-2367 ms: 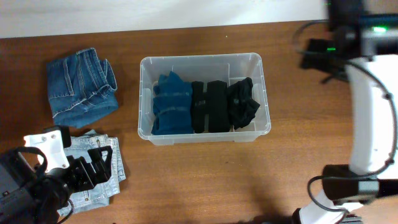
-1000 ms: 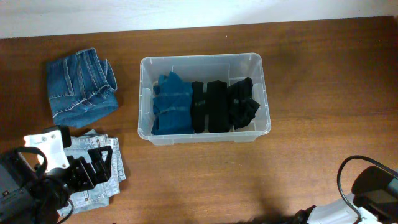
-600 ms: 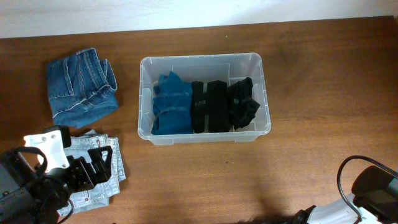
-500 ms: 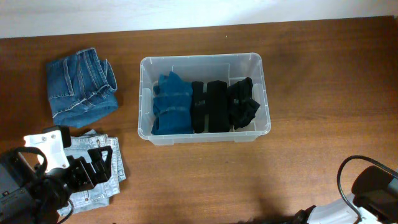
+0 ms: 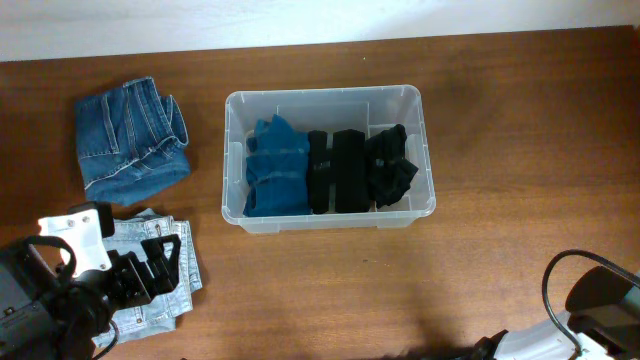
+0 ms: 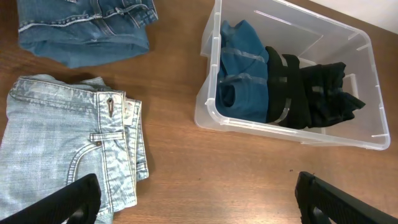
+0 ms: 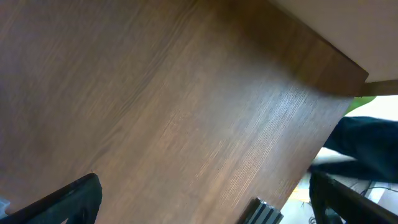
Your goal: Pack container
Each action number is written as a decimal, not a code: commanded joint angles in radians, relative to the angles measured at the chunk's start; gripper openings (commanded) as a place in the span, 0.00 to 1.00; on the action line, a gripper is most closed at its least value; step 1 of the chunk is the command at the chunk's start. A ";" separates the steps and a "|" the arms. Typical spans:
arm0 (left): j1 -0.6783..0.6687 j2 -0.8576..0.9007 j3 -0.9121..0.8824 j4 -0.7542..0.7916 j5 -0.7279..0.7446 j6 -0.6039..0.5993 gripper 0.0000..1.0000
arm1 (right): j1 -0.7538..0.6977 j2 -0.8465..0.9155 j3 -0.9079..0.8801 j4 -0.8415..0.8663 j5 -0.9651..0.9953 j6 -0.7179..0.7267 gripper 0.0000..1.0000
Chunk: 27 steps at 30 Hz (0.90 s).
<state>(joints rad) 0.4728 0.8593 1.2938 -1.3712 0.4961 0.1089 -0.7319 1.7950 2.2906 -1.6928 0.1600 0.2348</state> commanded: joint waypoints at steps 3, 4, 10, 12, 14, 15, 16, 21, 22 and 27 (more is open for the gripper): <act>0.000 0.001 0.002 0.002 0.000 0.013 0.99 | -0.002 -0.018 -0.004 -0.006 0.020 -0.002 0.98; 0.000 0.001 0.002 0.002 0.000 0.013 0.99 | -0.002 -0.018 -0.004 -0.006 0.020 -0.002 0.98; 0.000 0.001 0.002 0.002 0.000 0.013 1.00 | -0.002 -0.018 -0.004 -0.006 0.020 -0.002 0.98; 0.000 0.001 0.002 0.002 0.000 0.013 0.99 | -0.002 -0.018 -0.004 -0.006 0.020 -0.002 0.99; 0.000 0.001 0.002 0.002 0.000 0.013 0.99 | -0.002 -0.018 -0.004 -0.006 0.020 -0.003 0.98; 0.000 0.001 0.002 0.002 0.000 0.013 0.99 | -0.002 -0.018 -0.004 -0.006 0.020 -0.003 0.99; 0.000 0.001 0.002 0.002 0.000 0.013 0.99 | -0.002 -0.018 -0.004 -0.006 0.020 -0.002 0.98; 0.000 0.001 0.002 0.002 0.000 0.013 0.99 | -0.002 -0.018 -0.004 -0.006 0.020 -0.002 0.98; 0.000 0.001 0.002 0.027 0.001 0.012 0.99 | -0.002 -0.018 -0.004 -0.006 0.020 -0.002 0.98; 0.000 0.010 0.002 0.258 0.105 -0.017 0.99 | -0.002 -0.018 -0.004 -0.006 0.020 -0.002 0.98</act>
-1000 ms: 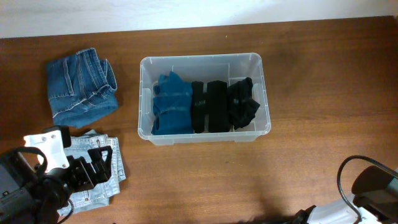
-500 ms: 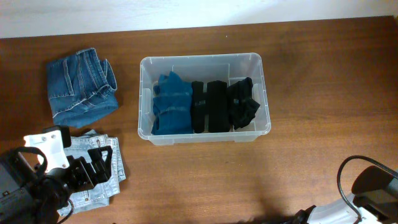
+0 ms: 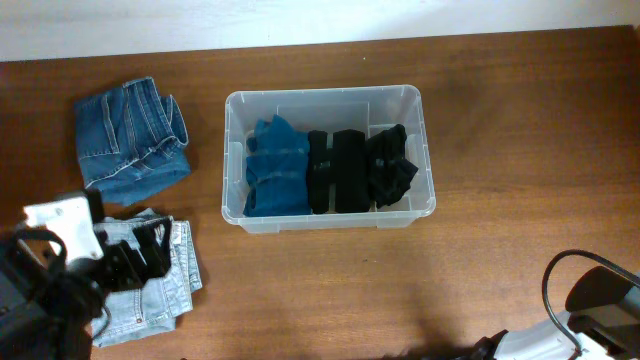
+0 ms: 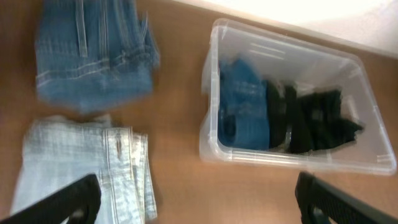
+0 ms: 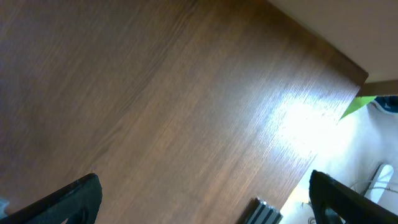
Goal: Pack container
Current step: 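Move the left gripper up past the light-blue jeans toward the dark-blue jeans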
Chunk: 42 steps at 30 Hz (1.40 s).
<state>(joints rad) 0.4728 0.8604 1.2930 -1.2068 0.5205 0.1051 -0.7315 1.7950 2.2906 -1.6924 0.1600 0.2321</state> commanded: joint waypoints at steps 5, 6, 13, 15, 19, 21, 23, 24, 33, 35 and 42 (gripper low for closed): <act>0.000 0.165 0.015 0.303 0.114 -0.060 0.99 | -0.002 -0.018 -0.004 -0.006 0.020 0.000 0.98; -0.001 0.227 0.029 0.325 0.126 -0.060 0.99 | -0.002 -0.018 -0.004 -0.006 0.020 0.000 0.98; 0.000 0.666 0.234 0.330 0.133 -0.060 0.99 | -0.002 -0.018 -0.004 -0.006 0.020 0.000 0.98; 0.000 0.757 0.283 0.332 0.114 -0.060 0.99 | -0.002 -0.018 -0.004 -0.006 0.020 0.000 0.98; 0.011 0.883 0.326 0.337 0.101 -0.060 1.00 | -0.002 -0.018 -0.004 -0.006 0.020 0.000 0.98; 0.029 0.911 0.326 0.354 0.101 -0.060 1.00 | -0.002 -0.018 -0.004 -0.006 0.020 0.000 0.99; 0.050 0.921 0.326 0.372 0.100 -0.060 0.99 | -0.002 -0.018 -0.004 -0.006 0.020 0.000 0.98; 0.064 0.922 0.326 0.388 0.100 -0.060 0.99 | -0.002 -0.018 -0.004 -0.006 0.020 0.000 0.98; 0.259 0.922 0.328 0.654 0.177 -0.136 0.99 | -0.002 -0.018 -0.004 -0.006 0.020 0.000 0.98; 0.304 0.932 0.328 0.713 0.184 -0.163 0.99 | -0.002 -0.018 -0.004 -0.006 0.020 0.000 0.98; 0.368 1.037 0.328 0.754 0.274 -0.116 0.99 | -0.002 -0.018 -0.004 -0.006 0.020 0.000 0.98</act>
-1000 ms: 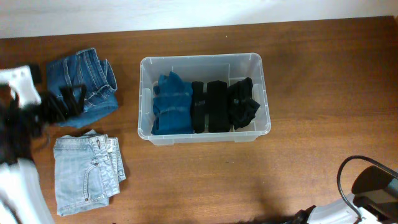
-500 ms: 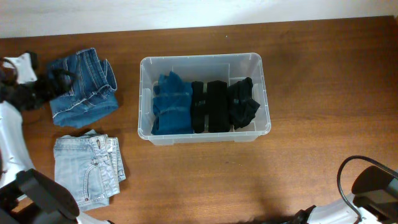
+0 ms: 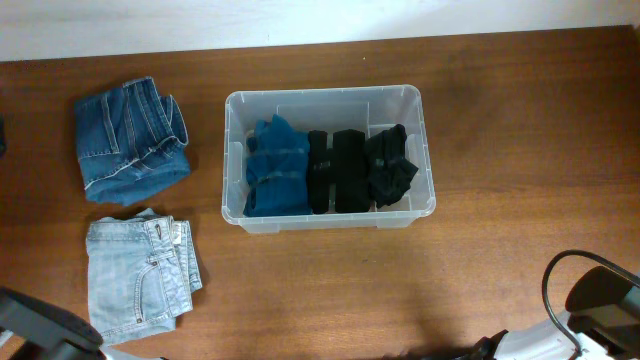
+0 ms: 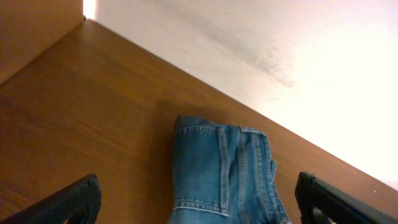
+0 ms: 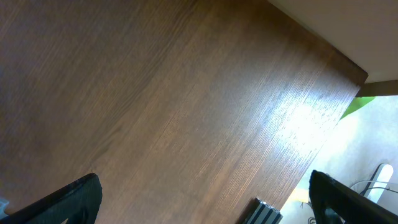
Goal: Pack container
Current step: 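Move the left gripper up past the light-blue jeans toward the dark-blue jeans, then grasp the left edge of the dark-blue jeans with the left gripper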
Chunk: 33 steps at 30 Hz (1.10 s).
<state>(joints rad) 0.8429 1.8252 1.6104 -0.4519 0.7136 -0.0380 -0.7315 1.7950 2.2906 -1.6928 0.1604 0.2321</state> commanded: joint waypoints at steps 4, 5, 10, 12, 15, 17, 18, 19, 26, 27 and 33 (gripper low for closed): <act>-0.005 0.154 0.010 0.003 0.110 0.068 0.99 | -0.002 -0.018 -0.004 -0.006 0.019 0.000 0.98; -0.005 0.182 0.010 0.005 0.127 0.085 0.99 | -0.002 -0.018 -0.004 -0.006 0.019 0.000 0.98; -0.005 0.307 0.010 0.048 0.208 0.122 0.99 | -0.002 -0.018 -0.004 -0.006 0.019 0.000 0.98; -0.005 0.358 0.010 0.084 0.248 0.122 0.99 | -0.002 -0.018 -0.004 -0.006 0.019 0.000 0.98; -0.014 0.414 0.010 0.131 0.266 0.111 0.99 | -0.002 -0.018 -0.004 -0.006 0.019 0.000 0.98; -0.029 0.441 0.012 0.162 0.259 0.095 0.99 | -0.002 -0.018 -0.004 -0.006 0.019 0.000 0.98; -0.037 0.453 0.013 0.174 0.249 0.090 0.99 | -0.002 -0.018 -0.004 -0.006 0.019 0.000 0.98; -0.047 0.461 0.013 0.182 0.236 0.089 0.99 | -0.002 -0.018 -0.004 -0.006 0.019 0.000 0.98; -0.137 0.520 0.062 0.183 0.123 0.087 0.99 | -0.002 -0.018 -0.004 -0.006 0.019 0.000 0.98; -0.147 0.531 0.070 0.183 0.116 0.087 0.99 | -0.002 -0.018 -0.004 -0.006 0.019 0.000 0.98; -0.203 0.555 0.077 0.182 0.040 0.086 0.99 | -0.002 -0.018 -0.004 -0.006 0.019 0.000 0.98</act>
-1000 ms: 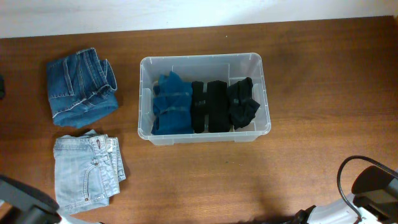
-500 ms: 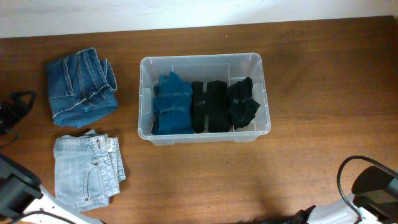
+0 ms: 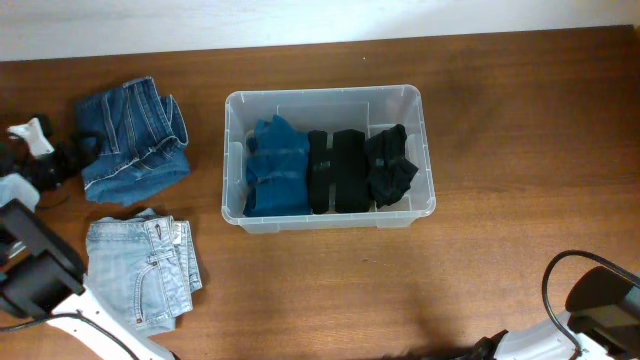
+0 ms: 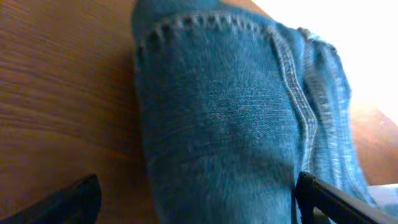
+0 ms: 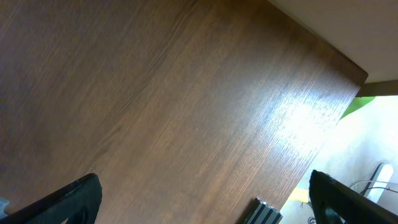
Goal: Pack container
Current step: 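Grasp the left edge of the dark-blue jeans with the left gripper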
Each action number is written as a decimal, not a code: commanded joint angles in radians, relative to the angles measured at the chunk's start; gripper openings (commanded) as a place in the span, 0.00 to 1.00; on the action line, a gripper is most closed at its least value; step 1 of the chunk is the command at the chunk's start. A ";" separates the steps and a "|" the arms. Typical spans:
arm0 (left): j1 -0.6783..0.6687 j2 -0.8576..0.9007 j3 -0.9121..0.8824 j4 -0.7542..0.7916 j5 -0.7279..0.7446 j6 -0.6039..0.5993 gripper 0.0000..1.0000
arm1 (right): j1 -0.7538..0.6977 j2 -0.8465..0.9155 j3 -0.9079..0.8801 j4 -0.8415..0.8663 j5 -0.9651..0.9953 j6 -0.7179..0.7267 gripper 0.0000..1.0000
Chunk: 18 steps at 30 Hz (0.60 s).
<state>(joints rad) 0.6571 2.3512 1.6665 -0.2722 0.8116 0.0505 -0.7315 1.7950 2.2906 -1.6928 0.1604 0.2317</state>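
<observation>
A clear plastic container (image 3: pixel 325 94) stands mid-table and holds a folded blue garment (image 3: pixel 274 166) and two black garments (image 3: pixel 335 170). Folded dark blue jeans (image 3: pixel 130 140) lie at the far left, and folded light blue jeans (image 3: pixel 140 275) lie nearer the front. My left gripper (image 4: pixel 199 205) is open, low at the left edge of the dark jeans (image 4: pixel 236 124), whose fold fills the space between its fingers. The left arm (image 3: pixel 45 160) comes in from the left edge. My right gripper (image 5: pixel 205 202) is open over bare wood.
The wooden table (image 3: pixel 500 150) stretches right of the container and in front of it. The right arm's base and cable (image 3: pixel 595 305) sit at the front right corner. The table's edge (image 5: pixel 323 53) shows in the right wrist view.
My left gripper, which then faced the dark jeans from a distance, is now down at their left edge with the fold between its open fingers. The right arm is unchanged.
My left gripper hung open over the light jeans at the front left, then a little further left over them. Later it was out by the table's left side, looking at the dark jeans. Now it is close against them. Clothes and container lie unmoved.
</observation>
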 commanded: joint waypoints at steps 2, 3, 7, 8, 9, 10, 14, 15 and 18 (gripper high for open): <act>-0.031 0.043 0.021 0.010 -0.061 -0.012 0.99 | -0.002 -0.018 -0.004 -0.006 0.019 0.001 0.98; -0.037 0.055 0.022 0.016 -0.061 -0.021 0.99 | -0.002 -0.018 -0.004 -0.006 0.019 0.001 0.98; -0.067 0.090 0.022 0.025 -0.057 -0.060 0.99 | -0.002 -0.018 -0.004 -0.006 0.019 0.000 0.98; -0.077 0.095 0.022 0.026 -0.058 -0.066 0.94 | -0.002 -0.018 -0.004 -0.006 0.019 0.001 0.98; -0.086 0.097 0.022 0.026 -0.058 -0.066 0.82 | -0.002 -0.018 -0.004 -0.006 0.019 0.001 0.99; -0.095 0.097 0.022 0.027 -0.060 -0.066 0.73 | -0.002 -0.018 -0.004 -0.006 0.019 0.001 0.98; -0.133 0.097 0.027 0.031 -0.059 -0.089 0.25 | -0.002 -0.018 -0.004 -0.006 0.019 0.001 0.99; -0.140 0.097 0.027 0.034 -0.057 -0.108 0.19 | -0.002 -0.018 -0.004 -0.006 0.019 0.001 0.98; -0.158 0.097 0.033 0.040 -0.044 -0.169 0.06 | -0.002 -0.018 -0.004 -0.006 0.019 0.000 0.98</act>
<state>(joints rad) 0.5537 2.3997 1.7004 -0.2237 0.7685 -0.0528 -0.7315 1.7950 2.2906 -1.6928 0.1604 0.2321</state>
